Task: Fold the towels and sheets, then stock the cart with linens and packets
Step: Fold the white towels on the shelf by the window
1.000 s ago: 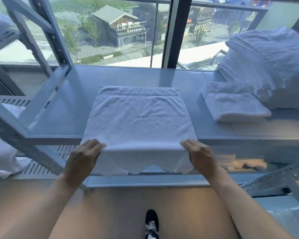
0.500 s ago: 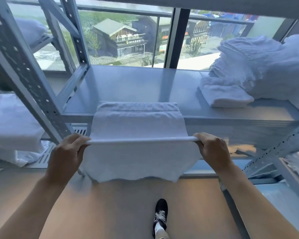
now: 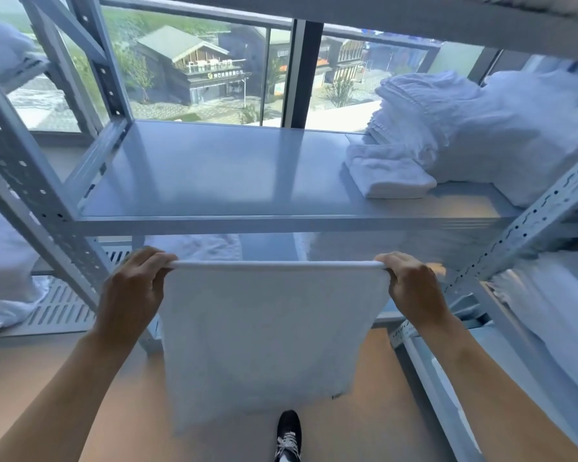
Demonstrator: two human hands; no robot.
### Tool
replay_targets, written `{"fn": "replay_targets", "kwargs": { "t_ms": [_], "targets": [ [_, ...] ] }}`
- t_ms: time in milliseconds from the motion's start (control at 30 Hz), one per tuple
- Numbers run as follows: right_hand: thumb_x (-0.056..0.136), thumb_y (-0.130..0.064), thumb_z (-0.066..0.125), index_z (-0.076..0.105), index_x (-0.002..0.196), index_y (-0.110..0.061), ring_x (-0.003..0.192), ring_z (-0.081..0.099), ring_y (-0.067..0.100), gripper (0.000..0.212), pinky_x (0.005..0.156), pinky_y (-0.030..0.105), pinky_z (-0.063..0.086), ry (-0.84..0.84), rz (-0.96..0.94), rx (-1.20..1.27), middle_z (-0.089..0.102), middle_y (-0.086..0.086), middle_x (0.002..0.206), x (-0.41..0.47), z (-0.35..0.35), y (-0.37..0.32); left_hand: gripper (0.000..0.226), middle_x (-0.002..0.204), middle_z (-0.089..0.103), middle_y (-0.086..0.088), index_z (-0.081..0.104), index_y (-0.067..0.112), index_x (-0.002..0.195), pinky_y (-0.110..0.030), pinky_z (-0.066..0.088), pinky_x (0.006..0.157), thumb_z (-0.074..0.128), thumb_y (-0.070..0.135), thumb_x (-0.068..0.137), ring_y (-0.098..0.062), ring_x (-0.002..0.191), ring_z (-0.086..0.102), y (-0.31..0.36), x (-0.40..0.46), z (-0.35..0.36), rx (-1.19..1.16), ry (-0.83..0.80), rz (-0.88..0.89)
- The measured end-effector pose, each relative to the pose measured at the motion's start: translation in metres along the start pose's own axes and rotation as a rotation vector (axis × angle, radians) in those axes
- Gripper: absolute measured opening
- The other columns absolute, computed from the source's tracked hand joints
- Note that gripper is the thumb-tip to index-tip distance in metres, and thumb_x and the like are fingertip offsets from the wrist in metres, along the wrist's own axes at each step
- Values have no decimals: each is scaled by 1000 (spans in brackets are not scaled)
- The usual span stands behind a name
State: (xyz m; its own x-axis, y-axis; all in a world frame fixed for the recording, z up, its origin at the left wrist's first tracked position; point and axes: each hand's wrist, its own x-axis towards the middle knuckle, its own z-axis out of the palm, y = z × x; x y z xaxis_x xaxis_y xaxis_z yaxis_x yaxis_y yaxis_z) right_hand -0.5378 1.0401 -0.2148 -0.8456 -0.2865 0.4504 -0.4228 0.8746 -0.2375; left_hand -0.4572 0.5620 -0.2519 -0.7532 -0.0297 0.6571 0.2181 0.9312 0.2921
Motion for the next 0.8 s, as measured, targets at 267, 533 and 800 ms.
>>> {"fn": "replay_targets", "kwargs": {
  "t_ms": [267,533,800],
  "targets": [
    [73,19,61,75,100,-9,85,70,33,41,72,44,59,-22,30,46,74,8,93,44,33,55,11,90,66,-3,71,9,97,-41,52,65,71,19,93,-29,80,64,-6,49,47,-16,-35,-34],
    [72,20,63,75,99,-10,87,71,36,43,72,41,58,-21,-4,121,75,10,93,147,90,104,6,86,64,-7,70,5,94,-44,54,63,74,9,90,-36,76,65,-12,110,89,96,-83,-93],
    [77,15,60,69,100,-11,84,65,36,36,68,36,49,-26,-94,164,70,11,91,249,153,124,4,88,59,-12,64,3,94,-48,53,68,69,3,93,-38,81,58,-25,156,113,200,-107,-181]
  ]
}}
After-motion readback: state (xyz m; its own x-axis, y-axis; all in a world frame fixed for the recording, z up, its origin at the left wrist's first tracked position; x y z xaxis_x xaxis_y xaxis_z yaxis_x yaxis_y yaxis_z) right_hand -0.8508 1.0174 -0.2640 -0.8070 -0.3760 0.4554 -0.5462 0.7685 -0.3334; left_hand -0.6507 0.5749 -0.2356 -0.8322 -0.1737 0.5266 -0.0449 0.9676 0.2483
